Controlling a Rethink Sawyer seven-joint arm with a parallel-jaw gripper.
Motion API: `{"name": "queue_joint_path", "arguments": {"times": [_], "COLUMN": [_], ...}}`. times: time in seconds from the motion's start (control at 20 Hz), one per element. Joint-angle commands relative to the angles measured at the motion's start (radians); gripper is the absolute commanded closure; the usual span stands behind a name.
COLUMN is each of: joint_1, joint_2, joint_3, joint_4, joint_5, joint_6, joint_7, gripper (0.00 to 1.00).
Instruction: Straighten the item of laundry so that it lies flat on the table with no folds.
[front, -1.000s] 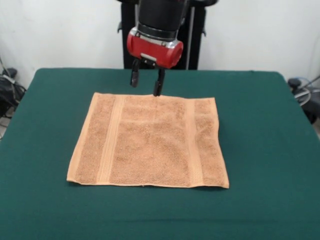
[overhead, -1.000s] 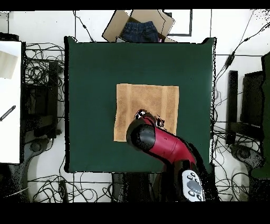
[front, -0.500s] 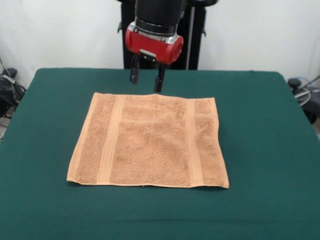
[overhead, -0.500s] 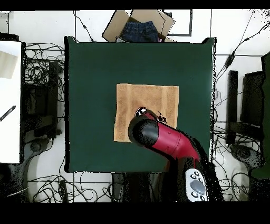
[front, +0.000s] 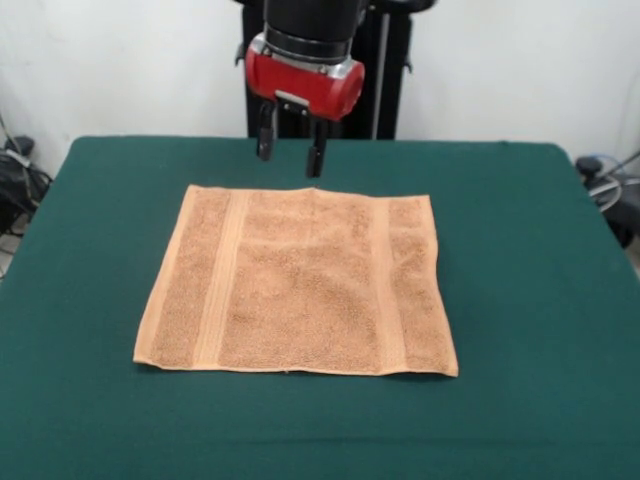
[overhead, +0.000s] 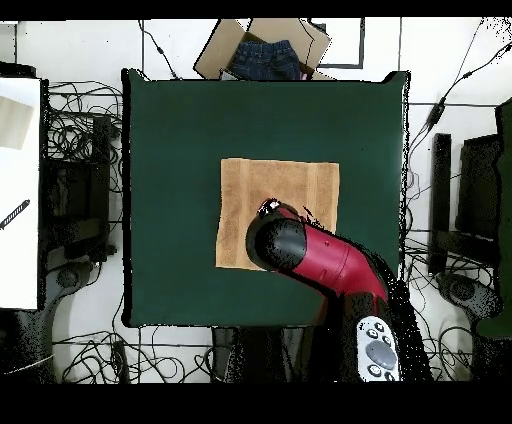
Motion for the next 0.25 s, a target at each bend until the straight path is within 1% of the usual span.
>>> {"name": "queue_joint_path", "arguments": {"times": [0.05, 0.25], "joint_1": [0.001, 0.008], "joint_2": [-0.024, -0.027], "joint_3": [0.061, 0.054], "joint_4": [-0.034, -0.039], "joint_5": [-0.047, -0.053], "joint_6": [0.132, 0.144], "joint_7": [0.041, 0.051], "gripper": [0.0, 0.0]}}
